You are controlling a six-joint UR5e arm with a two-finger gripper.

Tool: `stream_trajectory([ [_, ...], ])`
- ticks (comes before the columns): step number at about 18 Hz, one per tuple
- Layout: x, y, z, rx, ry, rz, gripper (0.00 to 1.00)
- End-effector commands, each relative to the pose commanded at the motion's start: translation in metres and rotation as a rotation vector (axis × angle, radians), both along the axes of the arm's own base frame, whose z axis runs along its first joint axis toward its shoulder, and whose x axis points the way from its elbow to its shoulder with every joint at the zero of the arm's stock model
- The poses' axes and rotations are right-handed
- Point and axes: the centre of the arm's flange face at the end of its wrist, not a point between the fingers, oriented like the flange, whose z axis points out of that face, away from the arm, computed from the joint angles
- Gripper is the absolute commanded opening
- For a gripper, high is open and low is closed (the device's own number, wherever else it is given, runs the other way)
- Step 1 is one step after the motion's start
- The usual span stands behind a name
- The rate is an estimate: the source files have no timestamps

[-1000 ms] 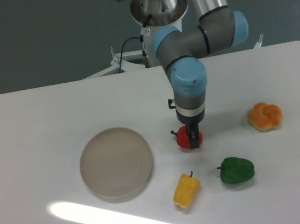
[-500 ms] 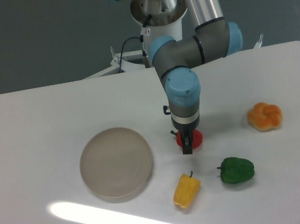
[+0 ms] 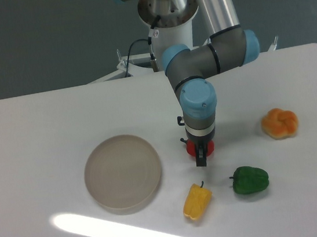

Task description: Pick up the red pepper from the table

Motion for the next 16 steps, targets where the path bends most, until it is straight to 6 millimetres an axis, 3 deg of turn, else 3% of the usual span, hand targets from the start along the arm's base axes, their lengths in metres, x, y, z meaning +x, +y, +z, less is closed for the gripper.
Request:
stream_trajectory([
  [3,-0.004,0.002,0.006,0.009,0.008,0.002,0.59],
  [5,-0.005,0.003,0.009,0.015,0.009,0.003,0.55],
  [9,-0.023,0.011,0.044,0.037,0.035,0.026,0.55],
  [11,-0.040,0.017,0.074,0.050,0.052,0.044,0.55],
  [12,-0.059,0.016,0.090,0.073,0.079,0.066,0.55],
  [16,-0.112,0.019,0.111,0.123,0.126,0.111,0.55],
])
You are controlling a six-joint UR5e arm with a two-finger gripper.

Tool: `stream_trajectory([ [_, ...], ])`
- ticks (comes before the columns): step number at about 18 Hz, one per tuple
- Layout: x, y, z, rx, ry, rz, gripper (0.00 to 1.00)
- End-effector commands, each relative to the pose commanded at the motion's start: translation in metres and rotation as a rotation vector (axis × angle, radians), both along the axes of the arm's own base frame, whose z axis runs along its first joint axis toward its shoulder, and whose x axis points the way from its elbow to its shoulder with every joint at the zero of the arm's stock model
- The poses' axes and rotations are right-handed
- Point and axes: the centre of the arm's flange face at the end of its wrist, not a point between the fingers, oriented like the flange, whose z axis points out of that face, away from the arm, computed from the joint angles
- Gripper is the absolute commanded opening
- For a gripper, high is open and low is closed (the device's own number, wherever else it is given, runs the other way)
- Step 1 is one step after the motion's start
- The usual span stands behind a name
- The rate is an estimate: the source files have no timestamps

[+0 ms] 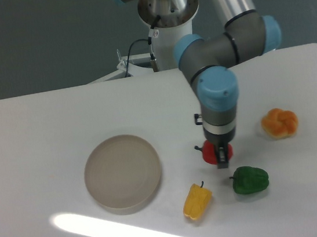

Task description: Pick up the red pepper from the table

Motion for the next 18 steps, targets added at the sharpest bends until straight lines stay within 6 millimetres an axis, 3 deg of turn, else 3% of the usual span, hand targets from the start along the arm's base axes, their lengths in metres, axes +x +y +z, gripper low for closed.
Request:
stream_trajectory([
  [1,-0.019,-0.002,0.005,0.012,0.014,0.018,0.55],
  [6,-0.058,0.009,0.009,0.056,0.030,0.116,0.52],
  [11,-0.071,0.024,0.015,0.128,0.016,0.214,0.52],
  [18,-0.073,0.030,0.014,0.147,0.018,0.239,0.52],
])
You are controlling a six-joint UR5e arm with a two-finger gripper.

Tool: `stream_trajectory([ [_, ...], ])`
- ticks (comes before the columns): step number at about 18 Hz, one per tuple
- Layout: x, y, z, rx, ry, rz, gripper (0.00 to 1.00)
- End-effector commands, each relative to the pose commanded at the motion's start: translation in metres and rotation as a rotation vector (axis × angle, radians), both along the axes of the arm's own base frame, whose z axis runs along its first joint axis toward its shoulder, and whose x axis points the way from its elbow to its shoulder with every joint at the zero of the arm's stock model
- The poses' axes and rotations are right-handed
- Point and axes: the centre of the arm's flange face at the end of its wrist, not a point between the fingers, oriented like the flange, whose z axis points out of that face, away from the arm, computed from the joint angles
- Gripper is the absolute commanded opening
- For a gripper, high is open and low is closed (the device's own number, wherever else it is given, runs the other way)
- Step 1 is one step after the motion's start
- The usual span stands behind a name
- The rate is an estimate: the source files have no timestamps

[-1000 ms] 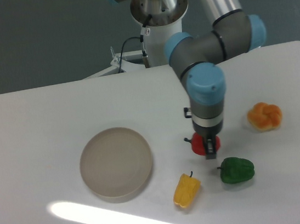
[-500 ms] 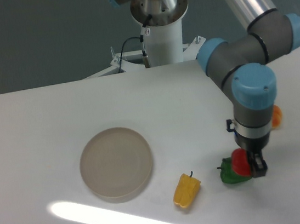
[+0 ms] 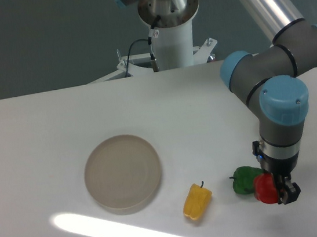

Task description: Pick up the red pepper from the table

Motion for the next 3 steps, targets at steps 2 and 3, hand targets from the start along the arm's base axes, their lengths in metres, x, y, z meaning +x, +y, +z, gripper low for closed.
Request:
stream_trajectory([
  [2,0.0012,0.0004,0.0004,-0.001,0.001,-0.001,0.52],
  [3,0.0012,0.0005,0.0004,-0.001,0.001,-0.001,0.52],
])
